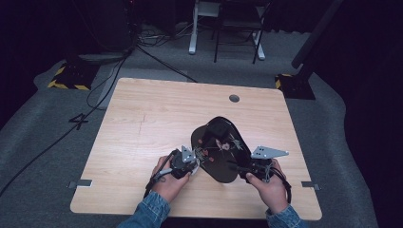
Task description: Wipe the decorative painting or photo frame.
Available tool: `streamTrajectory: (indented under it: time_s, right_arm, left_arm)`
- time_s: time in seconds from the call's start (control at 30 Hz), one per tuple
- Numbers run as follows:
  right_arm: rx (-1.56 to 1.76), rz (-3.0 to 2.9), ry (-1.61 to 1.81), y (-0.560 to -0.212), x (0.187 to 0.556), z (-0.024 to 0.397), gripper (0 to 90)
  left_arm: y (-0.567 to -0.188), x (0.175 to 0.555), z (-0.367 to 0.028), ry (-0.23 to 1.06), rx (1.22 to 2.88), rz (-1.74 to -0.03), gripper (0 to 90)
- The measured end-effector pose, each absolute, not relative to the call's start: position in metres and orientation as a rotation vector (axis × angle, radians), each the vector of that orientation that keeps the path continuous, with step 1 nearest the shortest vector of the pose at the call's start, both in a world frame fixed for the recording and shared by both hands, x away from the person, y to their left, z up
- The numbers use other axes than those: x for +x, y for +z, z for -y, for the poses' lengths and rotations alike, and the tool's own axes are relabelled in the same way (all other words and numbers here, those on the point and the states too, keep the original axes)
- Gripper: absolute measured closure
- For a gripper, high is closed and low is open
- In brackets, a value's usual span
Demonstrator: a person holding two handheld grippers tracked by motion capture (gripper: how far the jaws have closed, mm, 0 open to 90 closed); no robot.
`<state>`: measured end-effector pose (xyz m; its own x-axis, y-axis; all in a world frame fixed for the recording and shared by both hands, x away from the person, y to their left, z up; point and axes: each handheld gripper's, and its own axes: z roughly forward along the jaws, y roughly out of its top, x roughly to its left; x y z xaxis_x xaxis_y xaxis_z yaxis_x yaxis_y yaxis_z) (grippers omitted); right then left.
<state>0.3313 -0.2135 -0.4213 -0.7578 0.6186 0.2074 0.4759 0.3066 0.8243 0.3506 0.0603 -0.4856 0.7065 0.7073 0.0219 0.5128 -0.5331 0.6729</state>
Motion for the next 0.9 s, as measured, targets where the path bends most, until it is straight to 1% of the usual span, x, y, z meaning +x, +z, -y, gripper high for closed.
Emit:
streamTrajectory:
  time_s: [0.2,0.3,0.33,0.47,0.9]
  right_arm:
    - [1.019,-2.417,1.437,-0.421,0.330,0.213,79.7]
    - [1.018,-2.418,1.439,-0.421,0.330,0.212,79.5]
    - [1.018,-2.418,1.439,-0.421,0.330,0.212,79.5]
    - [1.019,-2.418,1.440,-0.421,0.330,0.212,79.4]
    - [1.034,-2.409,1.447,-0.422,0.331,0.213,79.8]
  left_arm:
    - [-0.486,0.349,-0.055,0.376,2.274,-0.907,75.7]
    - [-0.485,0.348,-0.052,0.321,2.273,-0.881,75.7]
    - [-0.485,0.346,-0.049,0.286,2.266,-0.868,75.8]
    - [-0.484,0.342,-0.041,0.296,2.299,-0.834,75.8]
    - [-0.482,0.320,-0.012,0.253,2.362,-0.660,75.8]
